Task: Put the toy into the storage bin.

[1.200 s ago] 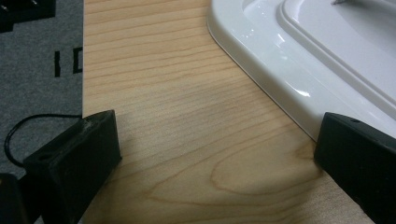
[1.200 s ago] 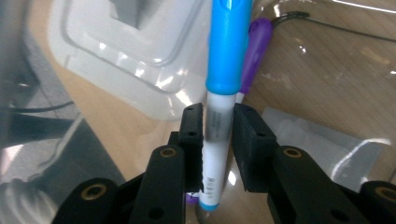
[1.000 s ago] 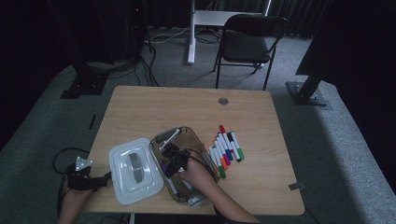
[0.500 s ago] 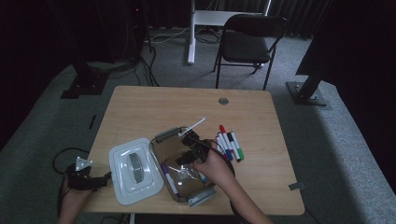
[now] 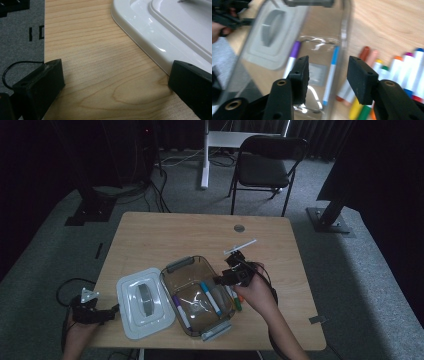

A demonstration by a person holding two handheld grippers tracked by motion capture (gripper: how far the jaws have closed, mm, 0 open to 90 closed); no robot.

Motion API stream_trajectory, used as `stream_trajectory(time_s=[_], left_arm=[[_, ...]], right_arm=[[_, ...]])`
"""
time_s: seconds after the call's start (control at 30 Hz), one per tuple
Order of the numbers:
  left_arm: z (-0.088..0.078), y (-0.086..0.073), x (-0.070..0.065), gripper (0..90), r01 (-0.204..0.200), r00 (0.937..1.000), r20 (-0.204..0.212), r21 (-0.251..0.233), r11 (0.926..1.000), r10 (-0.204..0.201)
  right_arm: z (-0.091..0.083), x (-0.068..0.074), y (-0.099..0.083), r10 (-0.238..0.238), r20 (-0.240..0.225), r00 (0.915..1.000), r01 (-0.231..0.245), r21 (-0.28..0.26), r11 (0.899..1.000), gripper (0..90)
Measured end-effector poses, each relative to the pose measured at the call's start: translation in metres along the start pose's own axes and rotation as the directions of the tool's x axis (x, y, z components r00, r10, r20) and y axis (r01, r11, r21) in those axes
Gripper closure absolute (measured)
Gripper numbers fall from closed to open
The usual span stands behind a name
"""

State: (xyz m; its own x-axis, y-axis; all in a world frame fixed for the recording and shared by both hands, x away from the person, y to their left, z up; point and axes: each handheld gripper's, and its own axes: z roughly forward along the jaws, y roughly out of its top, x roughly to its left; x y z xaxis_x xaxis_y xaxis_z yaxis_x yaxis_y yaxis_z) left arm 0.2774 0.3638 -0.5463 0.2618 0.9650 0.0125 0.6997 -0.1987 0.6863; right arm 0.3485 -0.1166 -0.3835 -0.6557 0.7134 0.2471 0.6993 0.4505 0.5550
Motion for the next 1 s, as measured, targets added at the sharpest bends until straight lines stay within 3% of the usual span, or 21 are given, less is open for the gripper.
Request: stream_trajectory(time_s=[0.27, 0.33, 0.67, 0.7, 0.87, 1.0], left_arm=[[0.000, 0.000, 0.000, 0.7, 0.001, 1.0000, 0.000, 0.000, 1.0000, -0.001], [0.000, 0.000, 0.000, 0.7, 0.001, 1.0000, 0.000, 0.001, 1.0000, -0.001], [0.000, 0.000, 0.000, 0.8, 0.001, 1.0000, 0.000, 0.001, 1.0000, -0.001], [0.000, 0.000, 0.000, 0.7, 0.001, 1.0000, 0.000, 0.001, 1.0000, -0.001], [0.000, 0.000, 0.000, 0.7, 0.001, 1.0000, 0.000, 0.001, 1.0000, -0.001], [0.000, 0.000, 0.000, 0.7, 0.001, 1.0000, 0.000, 0.000, 1.0000, -0.001]], right_arm=[[-0.006, -0.028, -0.017, 0.017, 0.022, 0.9996, -0.017, -0.030, 0.999, 51.9], [-0.007, -0.036, -0.021, 0.009, 0.038, 0.9992, -0.008, -0.026, 1.000, 52.0], [-0.008, -0.071, -0.034, 0.061, 0.125, 0.9902, -0.056, -0.046, 0.997, 49.9], [-0.006, -0.083, -0.037, 0.085, 0.149, 0.9851, -0.079, -0.050, 0.996, 52.1], [-0.001, -0.106, -0.041, 0.137, 0.206, 0.9690, -0.127, -0.058, 0.990, 59.1], [0.010, -0.127, -0.044, 0.182, 0.225, 0.9570, -0.178, -0.038, 0.983, 63.3]])
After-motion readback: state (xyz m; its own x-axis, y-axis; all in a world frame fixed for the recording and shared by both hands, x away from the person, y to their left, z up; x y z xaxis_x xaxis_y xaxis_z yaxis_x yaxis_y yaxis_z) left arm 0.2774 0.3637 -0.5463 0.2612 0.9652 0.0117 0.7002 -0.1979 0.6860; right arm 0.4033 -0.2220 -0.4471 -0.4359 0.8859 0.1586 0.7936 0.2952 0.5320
